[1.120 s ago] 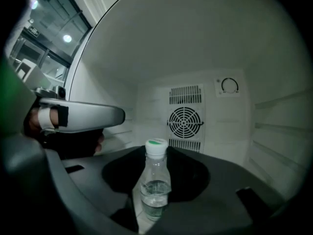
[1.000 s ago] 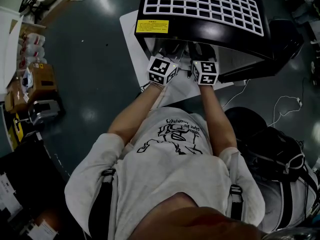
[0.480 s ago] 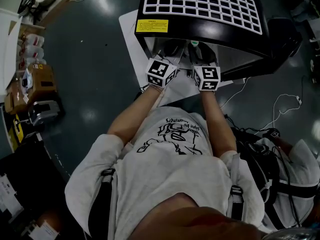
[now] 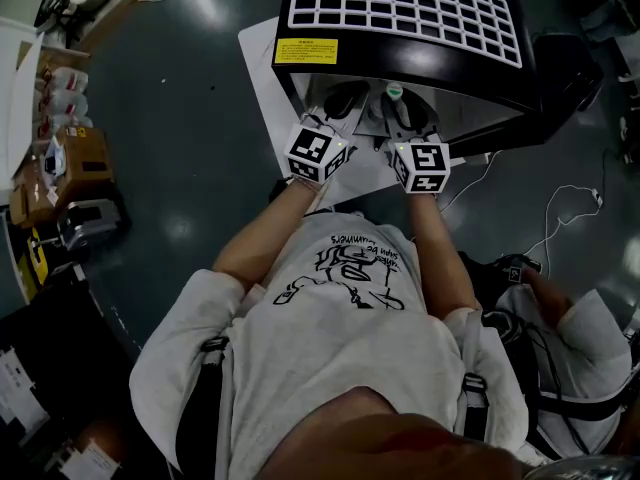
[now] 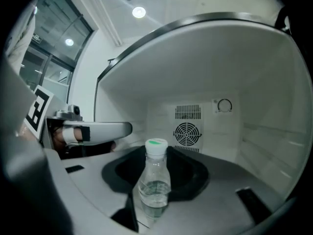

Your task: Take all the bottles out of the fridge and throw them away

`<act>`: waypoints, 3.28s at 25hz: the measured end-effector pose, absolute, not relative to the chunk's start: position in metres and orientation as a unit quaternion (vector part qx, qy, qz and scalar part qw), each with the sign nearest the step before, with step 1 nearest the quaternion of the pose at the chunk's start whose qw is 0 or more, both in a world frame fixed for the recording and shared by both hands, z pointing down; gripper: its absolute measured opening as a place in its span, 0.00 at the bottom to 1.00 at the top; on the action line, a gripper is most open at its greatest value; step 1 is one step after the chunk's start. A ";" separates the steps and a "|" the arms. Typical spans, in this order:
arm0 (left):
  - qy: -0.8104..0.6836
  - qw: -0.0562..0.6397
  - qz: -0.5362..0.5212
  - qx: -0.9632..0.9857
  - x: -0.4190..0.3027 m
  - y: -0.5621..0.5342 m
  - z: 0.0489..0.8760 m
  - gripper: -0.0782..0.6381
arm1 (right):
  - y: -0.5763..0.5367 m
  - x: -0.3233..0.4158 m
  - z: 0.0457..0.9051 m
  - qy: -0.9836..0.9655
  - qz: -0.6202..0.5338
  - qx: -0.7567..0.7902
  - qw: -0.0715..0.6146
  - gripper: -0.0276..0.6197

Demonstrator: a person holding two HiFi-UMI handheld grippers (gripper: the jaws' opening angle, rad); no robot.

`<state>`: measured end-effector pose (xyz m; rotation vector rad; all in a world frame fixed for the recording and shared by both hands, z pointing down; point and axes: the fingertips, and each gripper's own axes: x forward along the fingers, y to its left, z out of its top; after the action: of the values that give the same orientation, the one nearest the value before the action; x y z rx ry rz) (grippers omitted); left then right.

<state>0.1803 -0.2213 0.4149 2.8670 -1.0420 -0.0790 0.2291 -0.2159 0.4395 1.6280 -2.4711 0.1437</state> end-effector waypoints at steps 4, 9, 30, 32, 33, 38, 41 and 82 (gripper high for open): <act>-0.335 0.043 -0.036 0.941 0.173 -0.212 0.400 0.12 | -0.204 0.223 0.428 -0.832 0.049 0.545 0.088 0.26; -0.332 0.049 -0.039 0.941 0.176 -0.203 0.387 0.12 | -0.193 0.231 0.419 -0.834 0.051 0.541 0.094 0.26; -0.280 0.052 -0.055 0.957 0.170 -0.156 0.333 0.12 | -0.148 0.224 0.354 -0.847 0.038 0.523 0.088 0.26; -0.279 0.047 -0.053 0.958 0.168 -0.153 0.327 0.12 | -0.144 0.223 0.348 -0.848 0.039 0.522 0.085 0.26; -0.278 0.046 -0.052 0.958 0.167 -0.151 0.325 0.12 | -0.141 0.223 0.345 -0.848 0.039 0.521 0.084 0.26; -0.270 0.042 -0.050 0.961 0.166 -0.142 0.318 0.12 | -0.130 0.223 0.332 -0.850 0.034 0.520 0.080 0.26; -0.266 0.044 -0.053 0.962 0.167 -0.136 0.316 0.12 | -0.124 0.224 0.324 -0.850 0.028 0.520 0.079 0.26; -0.347 0.027 -0.067 0.935 0.088 -0.091 0.289 0.12 | -0.081 0.141 0.286 -0.906 -0.017 0.416 0.084 0.26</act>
<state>0.0884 -0.0908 0.2893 2.8890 -1.0724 -0.2069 0.1410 -0.0810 0.2857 1.2396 -2.7014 -0.0516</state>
